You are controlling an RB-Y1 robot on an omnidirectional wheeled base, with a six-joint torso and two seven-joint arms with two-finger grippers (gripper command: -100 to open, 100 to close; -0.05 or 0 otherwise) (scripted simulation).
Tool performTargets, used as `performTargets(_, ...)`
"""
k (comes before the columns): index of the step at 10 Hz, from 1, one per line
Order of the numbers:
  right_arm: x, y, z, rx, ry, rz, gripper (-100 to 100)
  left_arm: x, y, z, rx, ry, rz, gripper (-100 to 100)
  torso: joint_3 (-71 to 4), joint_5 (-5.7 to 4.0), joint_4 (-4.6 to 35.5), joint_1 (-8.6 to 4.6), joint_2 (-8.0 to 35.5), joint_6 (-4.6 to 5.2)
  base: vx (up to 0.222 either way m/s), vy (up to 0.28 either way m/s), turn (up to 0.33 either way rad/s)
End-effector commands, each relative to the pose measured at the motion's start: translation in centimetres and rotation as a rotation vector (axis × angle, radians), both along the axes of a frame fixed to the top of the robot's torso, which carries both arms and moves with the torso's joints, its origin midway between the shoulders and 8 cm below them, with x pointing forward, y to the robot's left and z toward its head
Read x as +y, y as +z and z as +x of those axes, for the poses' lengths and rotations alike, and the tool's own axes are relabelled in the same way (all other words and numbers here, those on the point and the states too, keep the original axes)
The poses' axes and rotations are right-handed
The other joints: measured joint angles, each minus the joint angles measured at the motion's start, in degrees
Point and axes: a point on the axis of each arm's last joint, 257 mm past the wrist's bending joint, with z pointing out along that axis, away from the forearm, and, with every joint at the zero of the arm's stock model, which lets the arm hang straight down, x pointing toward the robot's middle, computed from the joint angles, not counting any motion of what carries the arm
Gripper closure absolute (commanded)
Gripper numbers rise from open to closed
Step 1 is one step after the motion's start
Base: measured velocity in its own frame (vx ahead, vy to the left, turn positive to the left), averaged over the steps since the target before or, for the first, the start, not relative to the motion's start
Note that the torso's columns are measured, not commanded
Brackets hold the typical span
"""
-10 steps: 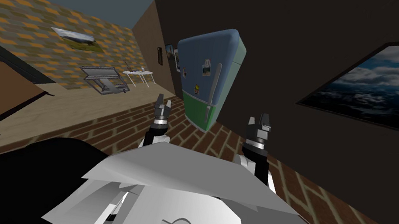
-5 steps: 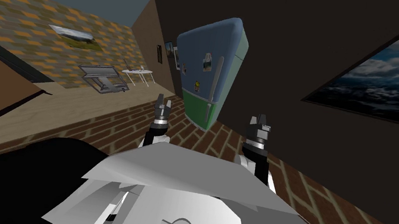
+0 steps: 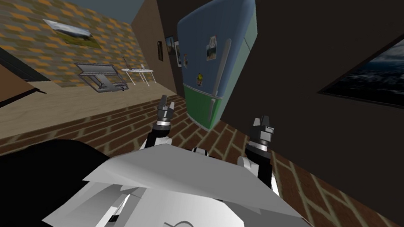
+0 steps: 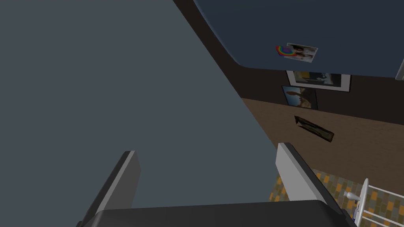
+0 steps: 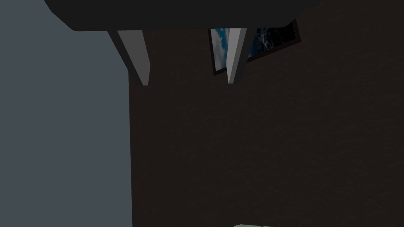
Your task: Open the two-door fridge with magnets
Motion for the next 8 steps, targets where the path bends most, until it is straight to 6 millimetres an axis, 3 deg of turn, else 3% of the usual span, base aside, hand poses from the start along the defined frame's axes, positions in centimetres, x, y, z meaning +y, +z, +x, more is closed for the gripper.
performTargets(1, 0.0, 0.0, 0.0, 0.000, 0.000, 0.000, 0, -0.8, -1.2, 1.4, 0.033, -0.027, 0.054, -100, -1.14, 0.00, 0.55, 0.00, 0.51, -0.01, 0.038, 0.002, -0.026)
performTargets(8, 0.0, 0.0, 0.0, 0.000, 0.000, 0.000, 0, -2.7, -5.9, 7.3, 0.140, -0.062, 0.165, -100, -1.37, 0.00, 0.82, 0.02, 0.85, -0.02, 0.062, 0.007, -0.043)
